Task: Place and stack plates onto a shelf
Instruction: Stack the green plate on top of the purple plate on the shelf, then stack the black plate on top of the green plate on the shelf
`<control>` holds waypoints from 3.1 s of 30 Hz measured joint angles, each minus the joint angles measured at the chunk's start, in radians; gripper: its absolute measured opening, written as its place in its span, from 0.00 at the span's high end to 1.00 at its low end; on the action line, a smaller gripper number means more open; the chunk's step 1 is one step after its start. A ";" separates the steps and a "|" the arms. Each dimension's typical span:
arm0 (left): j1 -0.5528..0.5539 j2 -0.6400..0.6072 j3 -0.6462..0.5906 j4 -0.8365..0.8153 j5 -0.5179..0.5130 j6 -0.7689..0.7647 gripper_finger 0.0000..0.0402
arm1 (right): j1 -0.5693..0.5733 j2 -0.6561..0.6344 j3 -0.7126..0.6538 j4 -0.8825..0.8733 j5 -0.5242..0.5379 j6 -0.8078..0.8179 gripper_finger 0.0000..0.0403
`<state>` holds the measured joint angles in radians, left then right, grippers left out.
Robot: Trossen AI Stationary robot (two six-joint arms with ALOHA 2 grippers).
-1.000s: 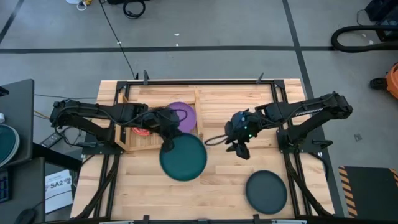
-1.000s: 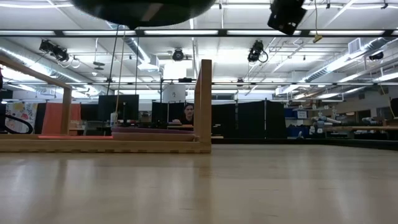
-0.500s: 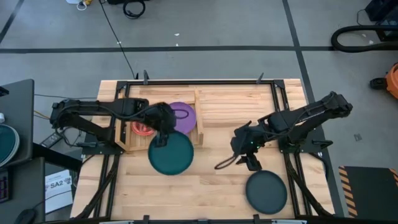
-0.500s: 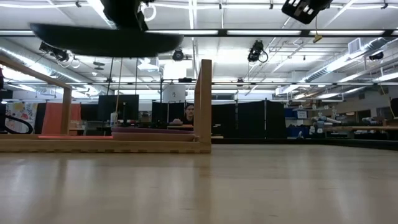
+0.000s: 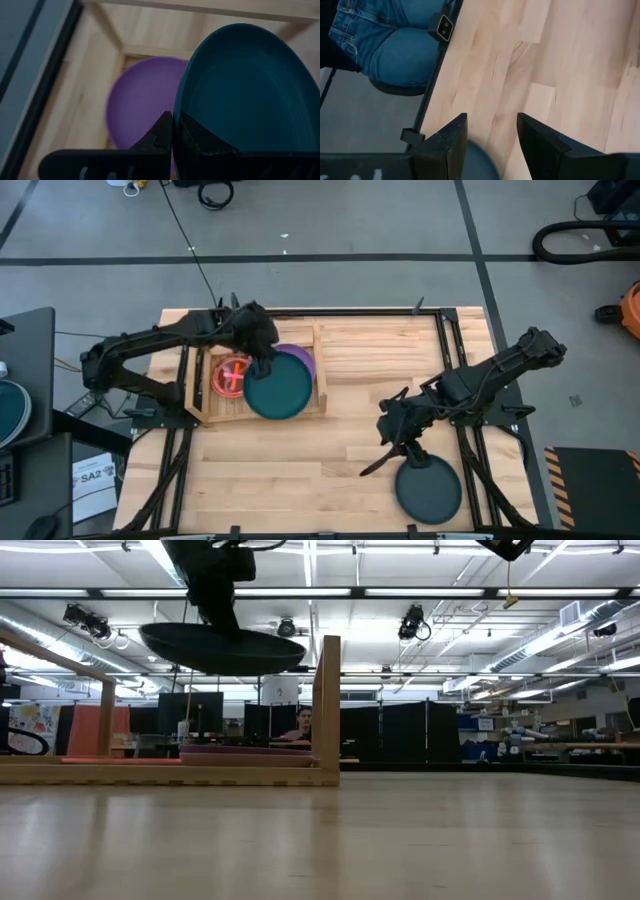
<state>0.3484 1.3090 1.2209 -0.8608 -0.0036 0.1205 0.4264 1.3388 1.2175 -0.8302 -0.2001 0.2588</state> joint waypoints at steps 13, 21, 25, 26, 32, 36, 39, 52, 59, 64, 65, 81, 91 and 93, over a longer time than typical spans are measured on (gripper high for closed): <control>0.213 0.098 -0.002 0.068 0.000 0.023 0.95 | 0.017 0.000 0.000 0.029 0.000 0.000 0.56; 0.262 0.222 -0.002 0.082 0.063 0.030 0.95 | 0.017 0.000 0.000 0.029 0.000 0.000 0.56; 0.273 0.268 -0.002 0.100 0.069 0.033 0.95 | 0.017 0.000 0.000 0.029 0.000 0.000 0.56; 0.276 0.277 -0.002 0.104 0.069 0.033 0.95 | 0.017 0.000 0.000 0.029 0.000 0.000 0.56; 0.278 0.315 -0.002 0.114 0.072 0.033 0.95 | 0.017 0.000 0.000 0.028 0.000 0.000 0.56; 0.278 0.331 -0.001 0.138 0.074 0.030 0.95 | 0.017 0.000 0.000 0.029 0.000 0.000 0.56; 0.278 0.340 -0.001 0.152 0.074 0.030 0.95 | 0.017 0.000 0.000 0.028 0.000 0.000 0.56; 0.276 0.343 -0.001 0.147 0.071 0.022 0.91 | 0.017 0.000 0.000 0.028 0.000 0.000 0.56; 0.276 0.343 -0.001 0.147 0.072 0.022 0.91 | 0.017 0.000 0.000 0.028 0.000 0.000 0.56; 0.276 0.343 -0.001 0.147 0.072 0.022 0.91 | 0.017 0.000 0.000 0.028 0.000 0.000 0.56; 0.276 0.343 -0.001 0.147 0.072 0.022 0.90 | 0.017 0.000 0.000 0.028 0.000 0.000 0.56; 0.276 0.342 -0.001 0.147 0.064 0.022 0.61 | 0.017 0.000 0.000 0.028 0.000 0.000 0.56; 0.276 0.342 -0.001 0.147 0.064 0.022 0.53 | 0.017 0.000 0.000 0.028 0.000 0.000 0.56; 0.276 0.342 -0.001 0.147 0.064 0.022 0.53 | 0.017 0.000 0.000 0.028 0.000 0.000 0.56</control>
<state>0.6239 1.6512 1.2201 -0.7139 0.0608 0.1421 0.4431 1.3388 1.2175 -0.8021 -0.2001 0.2592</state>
